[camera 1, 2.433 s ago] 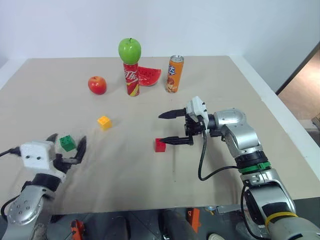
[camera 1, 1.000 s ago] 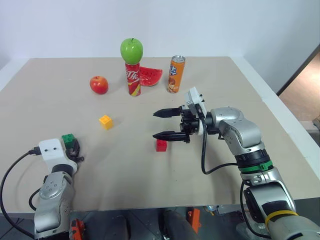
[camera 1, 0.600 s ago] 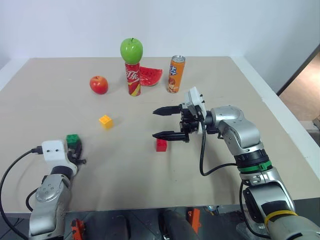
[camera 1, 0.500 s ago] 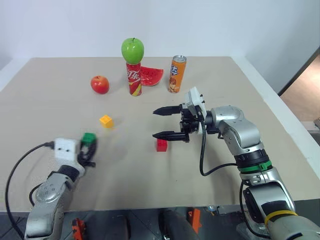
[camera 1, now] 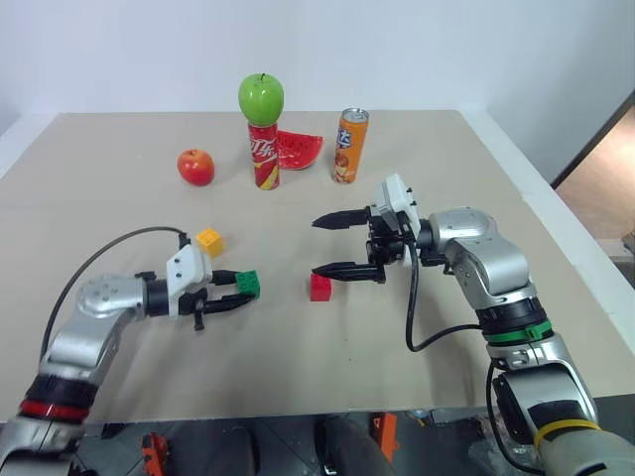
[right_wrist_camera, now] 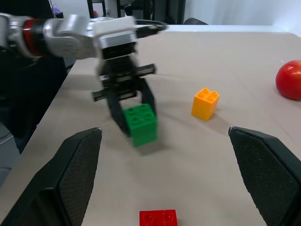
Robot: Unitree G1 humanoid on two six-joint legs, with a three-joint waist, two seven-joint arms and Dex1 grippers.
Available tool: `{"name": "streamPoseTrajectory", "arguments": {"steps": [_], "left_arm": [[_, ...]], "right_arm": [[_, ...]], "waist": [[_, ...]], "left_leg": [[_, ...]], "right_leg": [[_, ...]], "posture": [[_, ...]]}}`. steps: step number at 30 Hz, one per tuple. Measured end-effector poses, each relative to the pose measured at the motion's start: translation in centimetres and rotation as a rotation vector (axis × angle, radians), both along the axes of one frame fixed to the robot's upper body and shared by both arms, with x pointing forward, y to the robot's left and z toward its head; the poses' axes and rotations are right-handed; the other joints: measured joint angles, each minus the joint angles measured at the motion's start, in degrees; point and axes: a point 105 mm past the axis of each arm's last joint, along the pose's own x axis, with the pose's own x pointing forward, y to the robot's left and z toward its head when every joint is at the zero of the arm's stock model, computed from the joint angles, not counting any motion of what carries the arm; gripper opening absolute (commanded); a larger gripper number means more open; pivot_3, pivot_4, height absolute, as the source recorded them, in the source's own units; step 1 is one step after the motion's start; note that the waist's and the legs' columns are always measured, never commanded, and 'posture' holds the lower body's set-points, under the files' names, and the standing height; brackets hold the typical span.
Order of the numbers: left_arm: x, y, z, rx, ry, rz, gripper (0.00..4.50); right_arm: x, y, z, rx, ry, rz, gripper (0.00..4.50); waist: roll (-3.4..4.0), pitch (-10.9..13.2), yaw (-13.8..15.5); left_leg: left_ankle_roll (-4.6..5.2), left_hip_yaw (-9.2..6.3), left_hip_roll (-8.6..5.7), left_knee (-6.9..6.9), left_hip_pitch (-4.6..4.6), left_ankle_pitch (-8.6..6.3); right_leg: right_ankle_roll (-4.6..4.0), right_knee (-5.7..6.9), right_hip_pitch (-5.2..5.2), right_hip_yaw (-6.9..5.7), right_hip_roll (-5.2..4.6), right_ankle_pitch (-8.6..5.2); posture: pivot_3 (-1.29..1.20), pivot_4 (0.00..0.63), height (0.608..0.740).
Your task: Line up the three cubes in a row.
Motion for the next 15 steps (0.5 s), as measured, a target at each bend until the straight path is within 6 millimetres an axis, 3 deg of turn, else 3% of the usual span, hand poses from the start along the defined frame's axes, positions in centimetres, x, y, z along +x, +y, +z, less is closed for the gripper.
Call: {"name": "streamPoseTrajectory", "arguments": {"steps": [7, 15], "left_arm": [[1.2, -3.3, 0.1, 0.01, 0.054, -0.18, 1.31], [1.2, -4.1, -1.1, 0.05, 0.09, -0.236, 1.31]], "right_arm": [[-0.2, -0.1, -0.1, -0.006, -0.02, -0.013, 4.5], [-0.5, -0.4, -0.7, -0.009, -0.022, -0.039, 4.5]], "waist": [[0.0, 0.0, 0.0], [0.0, 0.0, 0.0]], "left_leg": [[0.04, -0.07, -0.02, 0.04, -0.14, -0.02], [0.04, -0.18, -0.02, 0.11, -0.14, -0.02]], "right_leg": [[0.06, 0.0, -0.06, -0.03, -0.02, -0.04], [0.05, 0.05, -0.04, -0.08, 0.01, -0.03]], "posture": [[0.0, 0.15, 0.74], [0.0, 0.15, 0.74]]}}
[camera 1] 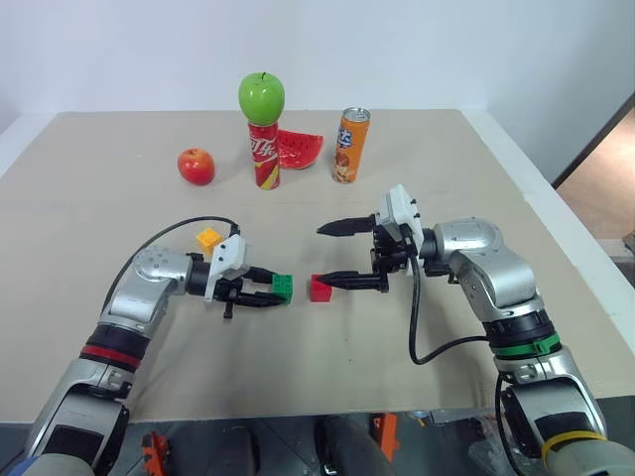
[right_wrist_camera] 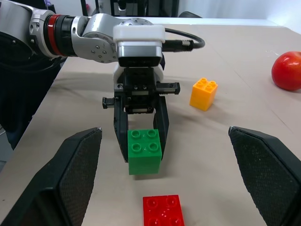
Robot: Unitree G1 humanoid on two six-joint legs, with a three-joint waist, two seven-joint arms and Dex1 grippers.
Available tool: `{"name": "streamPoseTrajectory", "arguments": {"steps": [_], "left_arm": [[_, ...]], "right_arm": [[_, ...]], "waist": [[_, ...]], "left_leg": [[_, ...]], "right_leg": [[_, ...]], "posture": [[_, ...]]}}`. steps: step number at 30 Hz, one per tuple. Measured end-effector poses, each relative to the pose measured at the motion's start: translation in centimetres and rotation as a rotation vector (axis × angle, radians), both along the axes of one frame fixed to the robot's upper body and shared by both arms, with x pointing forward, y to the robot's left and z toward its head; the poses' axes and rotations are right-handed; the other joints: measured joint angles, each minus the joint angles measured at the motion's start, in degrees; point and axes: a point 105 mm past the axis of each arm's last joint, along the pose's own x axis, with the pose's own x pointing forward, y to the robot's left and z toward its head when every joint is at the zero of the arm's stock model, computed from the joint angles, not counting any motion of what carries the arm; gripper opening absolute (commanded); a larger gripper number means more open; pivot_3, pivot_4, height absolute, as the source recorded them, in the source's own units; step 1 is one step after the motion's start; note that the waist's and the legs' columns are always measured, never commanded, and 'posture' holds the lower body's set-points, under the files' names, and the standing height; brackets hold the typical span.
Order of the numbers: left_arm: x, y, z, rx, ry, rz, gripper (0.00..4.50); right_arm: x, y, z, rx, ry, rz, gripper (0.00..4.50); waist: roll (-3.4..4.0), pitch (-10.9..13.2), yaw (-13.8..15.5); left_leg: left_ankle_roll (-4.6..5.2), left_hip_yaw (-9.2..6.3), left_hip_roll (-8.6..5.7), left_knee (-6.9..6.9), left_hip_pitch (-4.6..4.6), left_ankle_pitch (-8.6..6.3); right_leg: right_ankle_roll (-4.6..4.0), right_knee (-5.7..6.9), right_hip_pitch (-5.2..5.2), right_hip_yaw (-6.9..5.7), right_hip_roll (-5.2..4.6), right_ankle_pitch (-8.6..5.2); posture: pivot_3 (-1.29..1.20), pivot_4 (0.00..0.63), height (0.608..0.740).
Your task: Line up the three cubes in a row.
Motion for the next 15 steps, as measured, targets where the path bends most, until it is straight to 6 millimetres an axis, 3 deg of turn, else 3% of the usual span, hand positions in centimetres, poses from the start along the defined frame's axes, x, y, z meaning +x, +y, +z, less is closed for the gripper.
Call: {"name": "streamPoseTrajectory", "arguments": {"steps": [15], "left_arm": [[0.46, 0.34, -0.98, 0.045, -0.023, 0.001, 1.31]], "right_arm": [[0.03, -0.32, -0.27, -0.004, 0.001, -0.026, 4.5]], "waist": [[0.0, 0.0, 0.1]], "left_leg": [[0.0, -0.1, -0.02, 0.17, -0.02, 0.0]], "right_leg": [[0.02, 0.03, 0.07, -0.06, -0.02, 0.02]], "posture": [[0.0, 0.15, 0.74]]}}
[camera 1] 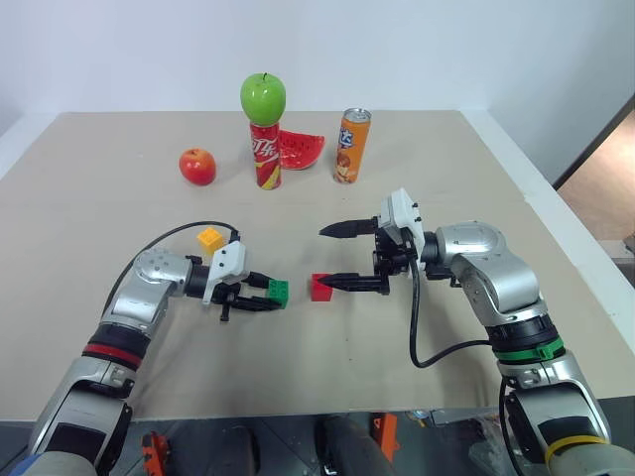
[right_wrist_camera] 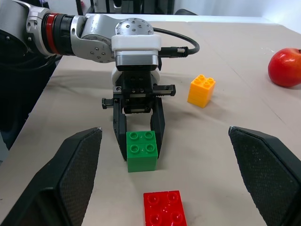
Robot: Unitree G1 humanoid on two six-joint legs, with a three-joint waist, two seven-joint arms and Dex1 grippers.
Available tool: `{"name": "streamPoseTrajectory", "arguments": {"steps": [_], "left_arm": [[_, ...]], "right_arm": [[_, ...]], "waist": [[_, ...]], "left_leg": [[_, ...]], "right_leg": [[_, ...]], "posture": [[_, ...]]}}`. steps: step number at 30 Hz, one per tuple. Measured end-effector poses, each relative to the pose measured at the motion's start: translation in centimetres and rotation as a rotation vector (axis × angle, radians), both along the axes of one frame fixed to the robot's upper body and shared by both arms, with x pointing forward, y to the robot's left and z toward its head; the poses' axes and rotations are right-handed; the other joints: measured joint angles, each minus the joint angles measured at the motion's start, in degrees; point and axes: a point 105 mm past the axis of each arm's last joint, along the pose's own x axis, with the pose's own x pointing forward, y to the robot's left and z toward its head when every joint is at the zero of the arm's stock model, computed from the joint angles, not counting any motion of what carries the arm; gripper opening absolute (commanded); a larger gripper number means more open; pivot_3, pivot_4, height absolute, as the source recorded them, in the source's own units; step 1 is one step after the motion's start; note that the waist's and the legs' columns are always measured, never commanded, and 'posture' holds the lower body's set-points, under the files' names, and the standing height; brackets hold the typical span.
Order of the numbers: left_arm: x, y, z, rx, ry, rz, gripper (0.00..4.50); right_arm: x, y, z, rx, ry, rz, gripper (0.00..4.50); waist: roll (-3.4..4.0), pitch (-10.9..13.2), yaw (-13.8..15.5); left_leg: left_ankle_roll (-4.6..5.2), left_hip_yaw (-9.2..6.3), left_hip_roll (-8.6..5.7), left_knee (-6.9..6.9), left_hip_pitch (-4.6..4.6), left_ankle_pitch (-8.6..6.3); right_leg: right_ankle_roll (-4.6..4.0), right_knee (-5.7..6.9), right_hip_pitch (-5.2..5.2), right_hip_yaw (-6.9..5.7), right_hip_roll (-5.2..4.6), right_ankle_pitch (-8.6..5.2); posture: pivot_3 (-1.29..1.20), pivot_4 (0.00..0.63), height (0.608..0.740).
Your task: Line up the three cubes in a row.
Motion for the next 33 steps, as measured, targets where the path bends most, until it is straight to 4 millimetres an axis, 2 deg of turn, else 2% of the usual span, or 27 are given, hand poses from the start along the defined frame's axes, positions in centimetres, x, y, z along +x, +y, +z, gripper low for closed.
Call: {"name": "streamPoseTrajectory", "arguments": {"steps": [8, 26, 28, 31, 33], "left_arm": [[0.4, 0.0, -0.1, -0.008, -0.007, 0.012, 1.31], [0.6, 0.4, -0.1, -0.005, -0.028, 0.031, 1.31], [0.5, 0.5, -0.1, -0.002, -0.028, 0.025, 2.34], [0.1, 1.1, -1.1, 0.043, 0.005, 0.017, 3.39], [0.1, 1.1, -1.0, 0.044, 0.003, 0.019, 4.1]], "right_arm": [[0.1, 0.0, 0.0, 0.0, -0.001, -0.005, 4.5], [0.1, 0.0, 0.0, 0.003, -0.001, -0.009, 4.5], [0.1, 0.0, 0.0, 0.003, -0.001, -0.009, 4.5], [0.1, -0.1, -0.1, 0.003, 0.003, -0.01, 4.5], [0.1, -0.1, -0.1, 0.003, 0.004, -0.01, 4.5]], "waist": [[0.0, 0.0, 0.0], [0.0, 0.0, -0.1], [0.0, 0.0, -0.1], [0.01, 0.0, -0.1], [0.01, 0.0, 0.0]], "left_leg": [[0.0, -0.03, 0.01, 0.44, -0.12, 0.0], [0.02, -0.04, 0.03, 0.45, -0.14, 0.01], [0.02, -0.05, 0.04, 0.45, -0.14, 0.01], [0.03, -0.06, 0.04, 0.44, -0.16, 0.0], [0.03, -0.08, 0.04, 0.44, -0.19, 0.0]], "right_leg": [[0.14, 0.03, 0.04, -0.01, 0.01, 0.22], [0.13, 0.04, 0.03, 0.0, 0.04, 0.24], [0.13, 0.04, 0.02, 0.0, 0.06, 0.24], [0.1, 0.04, 0.0, -0.01, 0.06, 0.22], [0.1, 0.04, 0.0, -0.04, 0.05, 0.21]], "posture": [[0.0, 0.15, 0.74], [0.0, 0.15, 0.74], [0.0, 0.15, 0.74], [0.0, 0.15, 0.74], [0.0, 0.15, 0.74]]}}
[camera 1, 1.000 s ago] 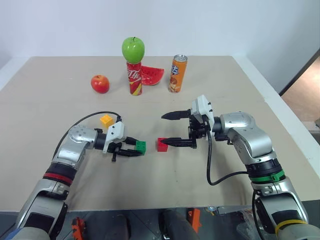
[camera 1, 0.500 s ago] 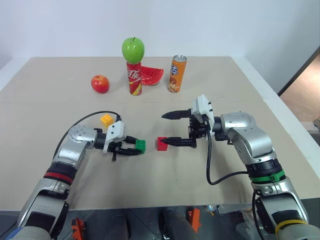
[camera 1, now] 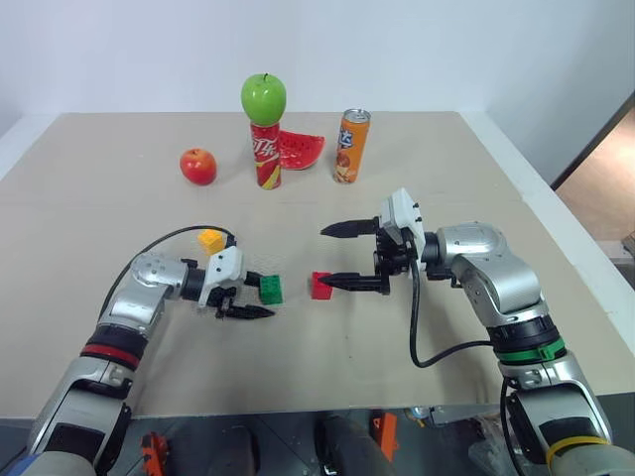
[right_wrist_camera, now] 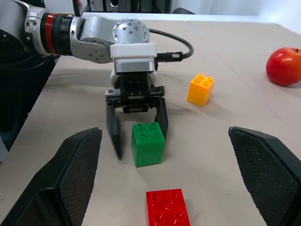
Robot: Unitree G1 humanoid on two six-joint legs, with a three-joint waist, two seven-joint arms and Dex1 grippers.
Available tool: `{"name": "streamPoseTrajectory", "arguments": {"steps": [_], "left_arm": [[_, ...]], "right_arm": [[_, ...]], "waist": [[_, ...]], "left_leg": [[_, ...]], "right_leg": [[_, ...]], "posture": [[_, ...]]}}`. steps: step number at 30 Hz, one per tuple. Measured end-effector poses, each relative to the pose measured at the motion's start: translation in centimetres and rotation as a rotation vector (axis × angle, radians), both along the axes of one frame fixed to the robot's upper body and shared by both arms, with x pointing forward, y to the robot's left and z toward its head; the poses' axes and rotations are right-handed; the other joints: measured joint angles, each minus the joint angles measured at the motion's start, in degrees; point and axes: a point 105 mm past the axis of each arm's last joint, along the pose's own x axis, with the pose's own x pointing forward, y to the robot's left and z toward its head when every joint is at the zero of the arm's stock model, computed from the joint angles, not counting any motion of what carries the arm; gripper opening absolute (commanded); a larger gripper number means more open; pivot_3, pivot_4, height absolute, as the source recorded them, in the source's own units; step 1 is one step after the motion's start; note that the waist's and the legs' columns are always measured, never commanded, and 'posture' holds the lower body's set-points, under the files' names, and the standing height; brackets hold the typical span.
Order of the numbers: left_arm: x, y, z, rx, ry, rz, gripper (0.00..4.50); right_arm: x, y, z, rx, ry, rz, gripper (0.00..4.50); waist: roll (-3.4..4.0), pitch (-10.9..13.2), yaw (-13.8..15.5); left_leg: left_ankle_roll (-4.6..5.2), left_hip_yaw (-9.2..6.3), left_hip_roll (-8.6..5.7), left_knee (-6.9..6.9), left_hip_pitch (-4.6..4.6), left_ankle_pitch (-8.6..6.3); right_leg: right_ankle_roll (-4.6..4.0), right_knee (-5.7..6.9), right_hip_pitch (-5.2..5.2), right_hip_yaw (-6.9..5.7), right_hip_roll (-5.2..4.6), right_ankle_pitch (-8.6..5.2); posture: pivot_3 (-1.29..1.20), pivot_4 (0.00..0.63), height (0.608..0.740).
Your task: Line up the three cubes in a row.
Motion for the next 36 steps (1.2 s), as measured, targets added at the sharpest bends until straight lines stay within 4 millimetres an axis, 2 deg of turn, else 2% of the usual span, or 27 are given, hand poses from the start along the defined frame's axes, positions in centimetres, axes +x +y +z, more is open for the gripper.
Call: {"name": "streamPoseTrajectory", "arguments": {"steps": [1, 2, 7, 12, 17, 21, 24, 28, 32, 36], "left_arm": [[0.0, 0.1, 0.0, 0.001, -0.002, 0.001, 4.39], [0.0, 0.1, 0.1, 0.003, -0.005, 0.002, 4.48], [-0.1, 0.6, 0.4, 0.026, -0.023, -0.009, 4.48], [-0.9, 2.9, 2.4, 0.056, -0.066, 0.042, 4.48], [-3.6, 6.1, 4.2, 0.011, -0.019, 0.236, 4.48], [-5.0, 7.0, 5.2, -0.083, 0.029, 0.414, 4.48], [-4.2, 8.1, 6.4, -0.206, -0.021, 0.603, 4.48], [-2.8, 9.9, 6.3, -0.286, -0.072, 0.813, 4.48], [-0.9, 10.5, 6.3, -0.347, -0.071, 0.872, 4.48], [1.0, 10.0, 6.3, -0.344, -0.081, 0.828, 4.48]], "right_arm": [[0.0, 0.0, 0.0, 0.0, 0.0, 0.0, 4.5], [0.0, 0.0, 0.0, 0.0, 0.0, 0.0, 4.5], [0.0, 0.0, 0.0, 0.0, 0.0, 0.0, 4.5], [0.0, 0.0, 0.0, 0.0, -0.002, 0.001, 4.5], [0.0, -0.3, 0.1, -0.003, -0.005, -0.003, 4.5], [0.0, -0.6, 0.1, -0.01, -0.001, 0.0, 4.5], [0.0, -0.6, 0.1, -0.009, -0.005, 0.002, 4.5], [0.3, -0.6, 0.0, 0.001, -0.005, -0.004, 4.5], [0.4, -0.1, 0.3, 0.02, -0.008, 0.001, 4.5], [0.7, 0.2, 0.7, 0.039, -0.011, -0.005, 4.5]], "waist": [[0.0, 0.0, 0.0], [0.0, 0.0, 0.0], [0.0, 0.0, -0.1], [0.02, 0.0, -0.2], [0.06, 0.0, -0.3], [0.14, 0.1, 0.0], [0.17, 0.1, 0.1], [0.17, 0.1, 0.1], [0.16, 0.1, 0.1], [0.16, 0.1, 0.1]], "left_leg": [[0.01, 0.01, 0.0, 0.0, 0.0, 0.0], [0.01, 0.02, 0.0, 0.0, 0.0, -0.01], [0.04, -0.01, 0.01, 0.0, -0.02, -0.03], [0.05, 0.03, 0.08, -0.01, -0.01, -0.03], [0.07, 0.02, 0.17, -0.04, -0.03, -0.06], [0.07, -0.06, 0.14, -0.03, -0.02, -0.05], [0.06, -0.07, 0.11, 0.03, 0.02, -0.04], [0.03, -0.06, 0.09, 0.04, 0.06, -0.03], [0.01, -0.09, 0.08, 0.04, 0.04, -0.01], [0.01, -0.04, 0.02, 0.02, 0.01, -0.02]], "right_leg": [[0.0, 0.0, 0.0, 0.0, -0.01, -0.01], [0.01, -0.01, 0.0, 0.02, -0.01, -0.01], [-0.01, -0.01, -0.02, 0.0, 0.02, -0.02], [-0.03, 0.0, -0.04, 0.03, 0.03, -0.03], [-0.1, 0.0, -0.06, -0.03, 0.01, -0.11], [-0.08, 0.0, -0.03, -0.15, -0.06, -0.13], [-0.04, 0.01, 0.03, -0.17, -0.09, -0.09], [-0.04, 0.01, 0.04, -0.13, -0.05, -0.02], [-0.07, 0.01, 0.04, -0.16, -0.02, 0.0], [-0.06, -0.01, 0.03, -0.1, -0.07, -0.01]], "posture": [[0.0, 0.15, 0.74], [0.0, 0.15, 0.74], [0.0, 0.15, 0.74], [0.0, 0.15, 0.74], [0.0, 0.15, 0.74], [0.0, 0.15, 0.74], [0.0, 0.15, 0.74], [0.0, 0.15, 0.74], [0.0, 0.15, 0.74], [0.0, 0.15, 0.74]]}}
